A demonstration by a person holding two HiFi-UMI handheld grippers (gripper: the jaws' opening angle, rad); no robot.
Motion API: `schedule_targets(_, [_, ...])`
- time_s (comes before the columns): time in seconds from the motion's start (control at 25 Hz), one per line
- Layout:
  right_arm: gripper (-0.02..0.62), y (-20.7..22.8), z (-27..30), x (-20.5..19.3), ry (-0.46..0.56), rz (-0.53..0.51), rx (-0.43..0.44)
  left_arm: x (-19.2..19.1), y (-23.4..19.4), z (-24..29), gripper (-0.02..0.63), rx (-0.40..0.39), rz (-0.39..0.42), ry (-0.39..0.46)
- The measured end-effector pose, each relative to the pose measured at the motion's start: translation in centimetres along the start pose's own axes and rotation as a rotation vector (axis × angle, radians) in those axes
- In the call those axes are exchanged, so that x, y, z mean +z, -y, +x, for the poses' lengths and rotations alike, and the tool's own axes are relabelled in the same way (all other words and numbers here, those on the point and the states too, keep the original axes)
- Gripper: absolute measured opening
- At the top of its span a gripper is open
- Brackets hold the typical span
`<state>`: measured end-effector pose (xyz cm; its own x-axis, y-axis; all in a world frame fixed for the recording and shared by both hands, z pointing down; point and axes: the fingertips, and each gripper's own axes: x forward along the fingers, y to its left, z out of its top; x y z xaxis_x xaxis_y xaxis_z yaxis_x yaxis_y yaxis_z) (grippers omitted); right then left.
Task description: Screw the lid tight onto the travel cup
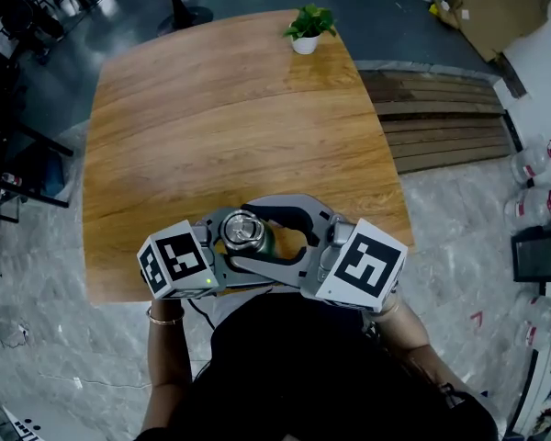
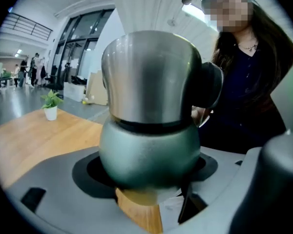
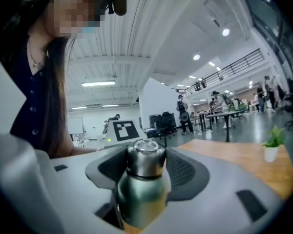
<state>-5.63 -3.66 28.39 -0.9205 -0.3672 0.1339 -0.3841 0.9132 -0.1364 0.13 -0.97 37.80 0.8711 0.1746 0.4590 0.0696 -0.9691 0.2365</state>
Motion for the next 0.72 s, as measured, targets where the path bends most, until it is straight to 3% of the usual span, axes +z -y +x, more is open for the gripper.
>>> schedule_targets(0.16, [0.258,1.5,0.6,-1.1,-0.054,-0.081,-0.171,-0.9,-2.7,0.1,0.400,0.143,-0.014,-0.020])
schedule_targets(0.28, [0.258,2.0,0.8,-1.4,-0.048,-0.090,-0.223,-1.3,-3.8,0.1,0.400,0.219,-0.022,-0.029])
schedule_targets(0.56, [0.261,-0.1,0.9,-1.2,-0.026,0.035,0.031,-0.8,-0.1,0.3,0.400,-0.005,-0.002,0.012])
schedule_targets(0.64, [0.259,-0.2,0.9,-0.9,-0.014,0.029,0.044,-0.4,0.3,0.4,0.400,-0.017,-0.010,0.032])
schedule_targets(0.72, [0.259,0.2,1.0,-0.6,-0.014,-0.021,-0.015,-0.1,-0.4,0.5,0.400,0.026,-0.009,0.045])
